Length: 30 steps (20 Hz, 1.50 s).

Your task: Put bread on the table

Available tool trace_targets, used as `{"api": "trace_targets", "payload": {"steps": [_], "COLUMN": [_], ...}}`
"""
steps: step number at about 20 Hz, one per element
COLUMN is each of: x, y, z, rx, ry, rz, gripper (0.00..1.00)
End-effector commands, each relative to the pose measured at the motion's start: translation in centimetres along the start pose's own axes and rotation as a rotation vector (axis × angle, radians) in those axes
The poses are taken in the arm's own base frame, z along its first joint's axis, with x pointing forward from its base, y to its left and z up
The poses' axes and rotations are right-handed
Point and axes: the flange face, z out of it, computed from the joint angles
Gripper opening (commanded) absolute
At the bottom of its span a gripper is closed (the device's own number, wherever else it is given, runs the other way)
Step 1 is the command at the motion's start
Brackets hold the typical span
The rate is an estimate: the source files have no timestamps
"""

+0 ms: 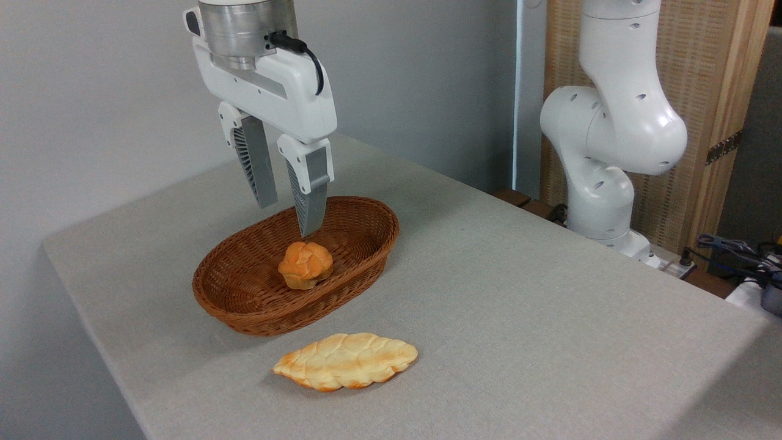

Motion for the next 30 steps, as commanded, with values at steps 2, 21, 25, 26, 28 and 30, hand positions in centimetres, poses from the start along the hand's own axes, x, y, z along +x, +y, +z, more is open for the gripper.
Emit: {"api": "trace_targets", "payload": {"steps": [2, 21, 25, 26, 28, 30], "x": [1.3, 3.2, 3.5, 3.6, 3.7, 3.9], "y": [3.5, 12.4, 13.3, 13.8, 13.8, 14.0], "z": [1.4, 12.2, 13.7, 14.0, 14.6, 15.5], "rx": [-0.034, -0.043, -0.037, -0.036, -0.036, -0.034], "ry": [-0.016, -0.023, -0.014, -0.017, -0.02, -0.014], "rz": [0.055, 0.188, 0.206, 0.217, 0.221, 0.227], "gripper": [1.0, 1.0, 1.0, 1.0, 1.0, 1.0]}}
